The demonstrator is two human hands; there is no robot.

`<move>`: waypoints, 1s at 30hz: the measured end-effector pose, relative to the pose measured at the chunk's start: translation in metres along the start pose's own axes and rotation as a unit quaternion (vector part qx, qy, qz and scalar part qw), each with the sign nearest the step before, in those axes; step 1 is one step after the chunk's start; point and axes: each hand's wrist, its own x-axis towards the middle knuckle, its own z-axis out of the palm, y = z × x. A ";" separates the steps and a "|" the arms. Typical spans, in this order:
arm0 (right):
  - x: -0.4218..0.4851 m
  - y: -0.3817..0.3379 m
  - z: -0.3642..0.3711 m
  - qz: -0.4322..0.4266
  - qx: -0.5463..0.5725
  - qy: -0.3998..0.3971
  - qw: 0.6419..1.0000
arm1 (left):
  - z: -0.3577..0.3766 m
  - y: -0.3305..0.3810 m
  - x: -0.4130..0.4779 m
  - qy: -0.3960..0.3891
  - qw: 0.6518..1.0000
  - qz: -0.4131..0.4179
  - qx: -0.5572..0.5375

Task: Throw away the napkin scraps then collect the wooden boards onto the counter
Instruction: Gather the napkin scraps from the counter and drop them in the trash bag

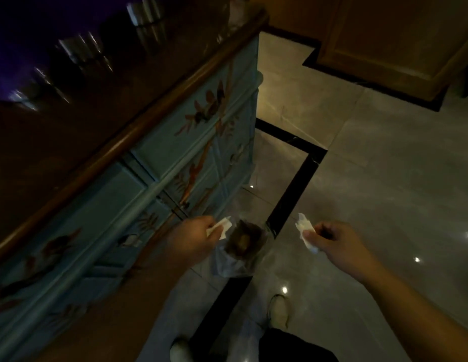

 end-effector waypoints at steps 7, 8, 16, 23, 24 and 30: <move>0.086 0.069 0.031 0.039 -0.031 -0.083 0.995 | 0.071 -0.018 0.054 -0.012 0.994 -0.090 -0.057; 0.098 0.081 0.043 0.058 -0.033 -0.095 0.993 | 0.088 -0.031 0.061 -0.008 0.991 -0.110 -0.069; 0.175 0.191 0.150 0.210 0.064 -0.096 0.971 | 0.215 -0.124 0.109 -0.051 0.983 -0.156 -0.088; 0.241 0.277 0.227 0.283 0.111 -0.099 0.948 | 0.325 -0.170 0.160 -0.080 0.974 -0.184 -0.101; 0.249 0.287 0.238 0.295 0.120 -0.100 0.942 | 0.339 -0.175 0.166 -0.080 0.975 -0.179 -0.101; 0.279 0.324 0.285 0.349 0.174 -0.078 0.918 | 0.402 -0.200 0.189 -0.085 0.974 -0.176 -0.111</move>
